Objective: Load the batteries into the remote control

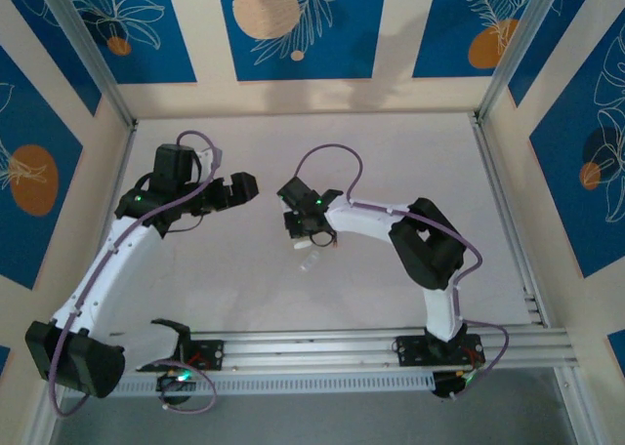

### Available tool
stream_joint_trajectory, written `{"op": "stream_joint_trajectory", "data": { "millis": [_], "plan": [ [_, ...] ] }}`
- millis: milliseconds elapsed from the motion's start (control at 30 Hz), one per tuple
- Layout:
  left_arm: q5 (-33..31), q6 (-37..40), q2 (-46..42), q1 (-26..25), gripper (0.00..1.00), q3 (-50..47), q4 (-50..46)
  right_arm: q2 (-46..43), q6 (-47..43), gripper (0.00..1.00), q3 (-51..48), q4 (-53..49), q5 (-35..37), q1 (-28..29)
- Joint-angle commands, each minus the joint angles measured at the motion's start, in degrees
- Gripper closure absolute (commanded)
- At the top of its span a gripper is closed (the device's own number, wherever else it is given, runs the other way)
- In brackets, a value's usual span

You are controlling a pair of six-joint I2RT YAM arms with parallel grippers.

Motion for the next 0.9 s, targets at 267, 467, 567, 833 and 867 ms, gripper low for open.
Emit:
{"op": "stream_joint_trajectory", "data": {
  "millis": [267, 467, 567, 833, 867],
  "plan": [
    [1.8, -0.2, -1.4, 0.7, 0.0, -0.6, 1.2, -1.0, -4.1, 0.79, 8.3, -6.0, -2.5, -3.3],
    [0.8, 0.9, -2.3, 0.7, 0.0, -0.3, 0.2, 4.0, -4.5, 0.8, 12.2, -6.7, -4.2, -4.3],
    [0.8, 1.5, -2.7, 0.8, 0.0, -0.2, 0.1, 5.5, -4.0, 0.81, 12.9, -6.6, -5.5, -4.3],
    [0.3, 1.9, -2.4, 1.0, 0.0, -0.2, -0.4, 7.1, -2.6, 0.81, 12.8, -7.1, -7.0, -3.9],
    [0.3, 1.9, -2.4, 1.0, 0.0, -0.2, -0.4, 7.2, -2.5, 0.81, 12.7, -7.0, -6.9, -3.8]
  ]
}}
